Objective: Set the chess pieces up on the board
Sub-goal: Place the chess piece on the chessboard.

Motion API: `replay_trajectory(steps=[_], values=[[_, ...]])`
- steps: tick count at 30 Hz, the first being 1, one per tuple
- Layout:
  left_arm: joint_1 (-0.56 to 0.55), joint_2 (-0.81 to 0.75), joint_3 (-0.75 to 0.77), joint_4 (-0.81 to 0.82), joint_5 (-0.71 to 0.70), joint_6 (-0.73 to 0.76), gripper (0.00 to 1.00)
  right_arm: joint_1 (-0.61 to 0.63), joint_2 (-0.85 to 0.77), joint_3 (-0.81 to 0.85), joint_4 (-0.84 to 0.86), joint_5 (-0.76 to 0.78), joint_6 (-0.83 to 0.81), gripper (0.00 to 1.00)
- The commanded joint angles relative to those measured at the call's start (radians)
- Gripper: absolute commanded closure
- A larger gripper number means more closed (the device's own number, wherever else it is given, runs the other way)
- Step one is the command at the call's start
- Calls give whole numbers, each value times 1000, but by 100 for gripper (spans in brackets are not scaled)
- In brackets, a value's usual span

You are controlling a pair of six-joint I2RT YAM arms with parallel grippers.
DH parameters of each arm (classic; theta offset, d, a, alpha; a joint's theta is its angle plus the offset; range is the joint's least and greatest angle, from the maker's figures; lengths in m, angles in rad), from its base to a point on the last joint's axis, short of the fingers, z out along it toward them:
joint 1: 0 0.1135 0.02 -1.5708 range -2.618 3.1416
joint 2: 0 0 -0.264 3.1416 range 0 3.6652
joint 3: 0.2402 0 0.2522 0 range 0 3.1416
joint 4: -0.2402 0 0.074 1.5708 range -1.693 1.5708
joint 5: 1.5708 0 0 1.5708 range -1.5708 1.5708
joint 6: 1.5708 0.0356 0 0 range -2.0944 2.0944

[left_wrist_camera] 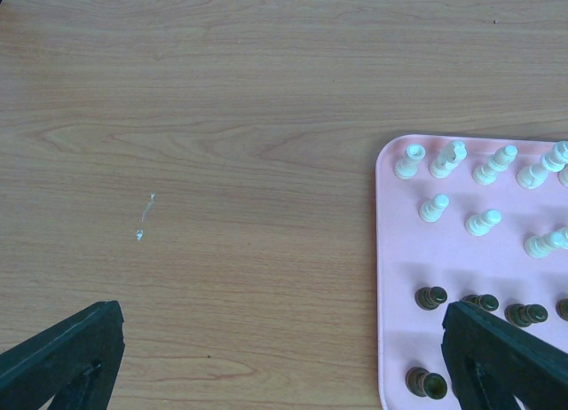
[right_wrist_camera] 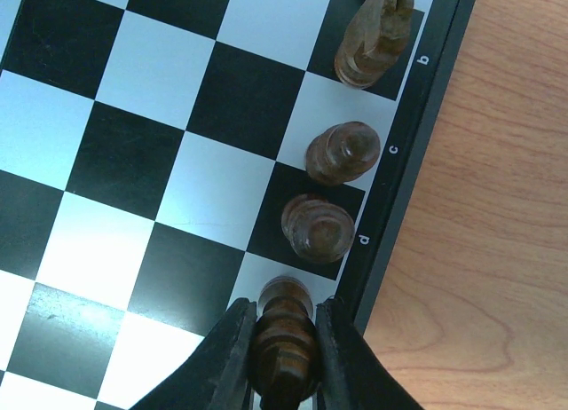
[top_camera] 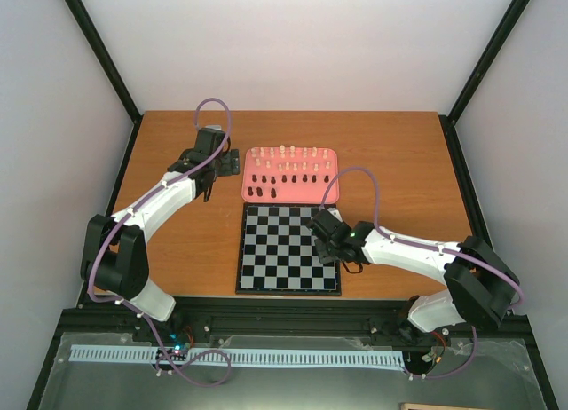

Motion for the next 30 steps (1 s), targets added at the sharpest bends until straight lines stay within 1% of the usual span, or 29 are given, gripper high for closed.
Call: replay_trajectory(steps=[1, 30], values=[[2, -1, 33, 3, -1, 3, 0, 9, -2, -9, -15, -21, 2, 86], [2, -5, 29, 4, 7, -2, 0, 29, -8, -21, -26, -31, 19, 85]])
